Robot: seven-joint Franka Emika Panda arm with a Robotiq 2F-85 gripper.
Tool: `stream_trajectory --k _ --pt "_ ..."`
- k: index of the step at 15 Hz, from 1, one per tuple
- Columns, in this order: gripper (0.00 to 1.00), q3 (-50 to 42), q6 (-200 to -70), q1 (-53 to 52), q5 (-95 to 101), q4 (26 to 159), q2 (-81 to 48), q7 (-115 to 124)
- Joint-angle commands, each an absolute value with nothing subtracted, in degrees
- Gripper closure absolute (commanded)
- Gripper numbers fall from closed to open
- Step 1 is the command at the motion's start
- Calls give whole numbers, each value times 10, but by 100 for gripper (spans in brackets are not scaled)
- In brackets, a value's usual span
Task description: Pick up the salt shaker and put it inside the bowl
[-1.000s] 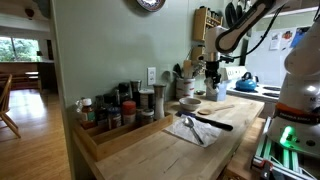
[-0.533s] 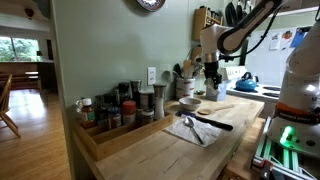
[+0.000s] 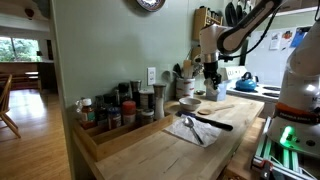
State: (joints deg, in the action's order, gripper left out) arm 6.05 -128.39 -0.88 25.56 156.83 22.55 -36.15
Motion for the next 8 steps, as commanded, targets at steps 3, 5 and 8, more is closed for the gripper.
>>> stream_trajectory --k 3,5,8 --pt "70 90 -1205 -42 314 1499 173 -302" --pt "70 101 -1173 -49 340 1474 152 -276" --pt "70 108 -1134 -60 371 1437 115 -250"
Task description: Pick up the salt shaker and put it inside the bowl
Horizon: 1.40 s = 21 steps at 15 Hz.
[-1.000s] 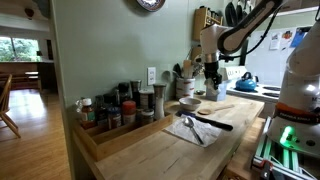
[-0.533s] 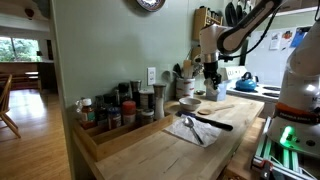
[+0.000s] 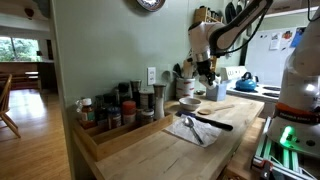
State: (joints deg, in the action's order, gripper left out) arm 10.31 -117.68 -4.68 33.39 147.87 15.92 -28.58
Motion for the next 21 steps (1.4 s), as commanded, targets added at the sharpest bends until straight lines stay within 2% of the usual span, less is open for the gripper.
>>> stream_trajectory --k 1,8,21 --pt "70 108 -1124 -64 380 1425 103 -243" --pt "70 108 -1048 -76 432 1339 15 -211" --pt "70 136 -796 -136 492 1234 -109 -158"
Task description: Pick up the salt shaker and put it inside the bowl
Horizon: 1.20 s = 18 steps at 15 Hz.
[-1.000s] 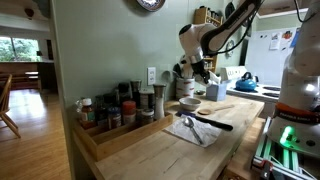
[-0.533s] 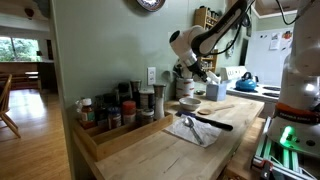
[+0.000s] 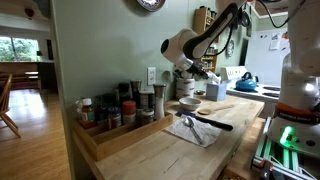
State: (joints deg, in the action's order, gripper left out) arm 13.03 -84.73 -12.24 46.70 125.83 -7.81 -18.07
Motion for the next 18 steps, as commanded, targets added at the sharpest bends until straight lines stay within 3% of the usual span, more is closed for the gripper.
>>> stream_trajectory --k 1,18 --pt "70 137 -785 -139 496 1230 -115 -154" --pt "70 137 -635 -142 579 1173 -222 -127"
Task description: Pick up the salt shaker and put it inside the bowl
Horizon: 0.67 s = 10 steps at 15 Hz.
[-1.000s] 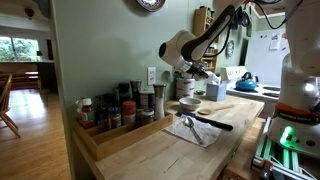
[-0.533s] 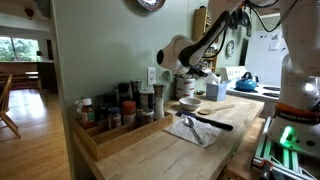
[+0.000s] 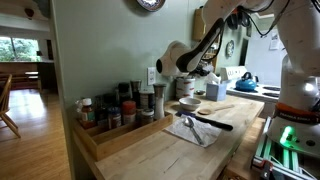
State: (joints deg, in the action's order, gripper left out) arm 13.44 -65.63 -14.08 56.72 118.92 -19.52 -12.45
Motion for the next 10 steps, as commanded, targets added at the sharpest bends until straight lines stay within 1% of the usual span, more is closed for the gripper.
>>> stream_trajectory --k 1,3,4,5,7,8,9,10 --pt "70 138 -633 -142 580 1171 -228 -131" --pt "70 135 -626 -142 582 1168 -229 -113" --pt "70 142 -644 -140 583 1170 -231 -136" --pt "70 132 -589 -153 610 1163 -249 -133" --pt "70 145 -640 -134 578 1163 -230 -127" --pt "70 133 -581 -151 622 1161 -250 -131" --pt "70 142 -614 -140 605 1162 -242 -137" --pt "70 141 -614 -139 606 1161 -243 -129"
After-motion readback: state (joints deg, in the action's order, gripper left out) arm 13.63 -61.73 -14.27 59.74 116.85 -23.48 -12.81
